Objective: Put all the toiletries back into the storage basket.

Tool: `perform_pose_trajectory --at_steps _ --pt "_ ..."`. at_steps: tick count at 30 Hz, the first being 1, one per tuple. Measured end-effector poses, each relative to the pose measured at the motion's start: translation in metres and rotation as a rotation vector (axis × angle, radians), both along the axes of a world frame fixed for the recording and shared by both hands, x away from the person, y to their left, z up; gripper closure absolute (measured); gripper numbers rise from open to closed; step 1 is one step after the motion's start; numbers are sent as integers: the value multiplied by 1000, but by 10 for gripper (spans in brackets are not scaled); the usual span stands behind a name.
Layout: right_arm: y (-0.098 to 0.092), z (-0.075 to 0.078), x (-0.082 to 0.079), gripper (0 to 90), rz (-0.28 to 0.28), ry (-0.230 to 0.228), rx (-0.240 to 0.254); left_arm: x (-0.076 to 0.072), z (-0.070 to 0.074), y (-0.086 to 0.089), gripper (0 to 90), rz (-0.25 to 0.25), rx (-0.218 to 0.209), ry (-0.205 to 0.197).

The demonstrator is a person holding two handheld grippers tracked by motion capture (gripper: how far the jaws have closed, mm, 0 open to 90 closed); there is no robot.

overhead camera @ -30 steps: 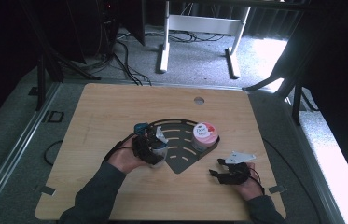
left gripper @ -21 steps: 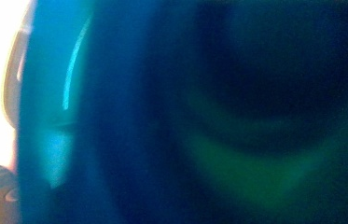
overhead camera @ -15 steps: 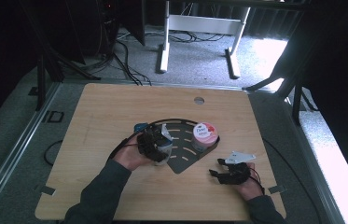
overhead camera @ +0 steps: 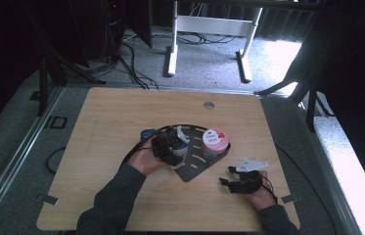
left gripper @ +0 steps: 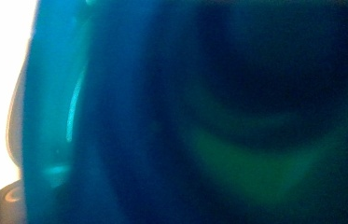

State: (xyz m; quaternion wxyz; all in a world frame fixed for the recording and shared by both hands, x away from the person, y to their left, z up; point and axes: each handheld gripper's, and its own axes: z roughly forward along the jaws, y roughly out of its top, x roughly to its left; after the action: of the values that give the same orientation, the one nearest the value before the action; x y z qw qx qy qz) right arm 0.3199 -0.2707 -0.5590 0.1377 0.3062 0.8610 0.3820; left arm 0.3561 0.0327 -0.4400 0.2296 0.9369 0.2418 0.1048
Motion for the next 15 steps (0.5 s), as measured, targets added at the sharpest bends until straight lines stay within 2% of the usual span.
perform_pose_trajectory --at_steps 7,15 --pt "0 0 0 375 1 -1 0 7 2 -8 551 15 -4 -2" --pt "0 0 0 374 1 -1 0 14 0 -12 552 46 -30 -3"
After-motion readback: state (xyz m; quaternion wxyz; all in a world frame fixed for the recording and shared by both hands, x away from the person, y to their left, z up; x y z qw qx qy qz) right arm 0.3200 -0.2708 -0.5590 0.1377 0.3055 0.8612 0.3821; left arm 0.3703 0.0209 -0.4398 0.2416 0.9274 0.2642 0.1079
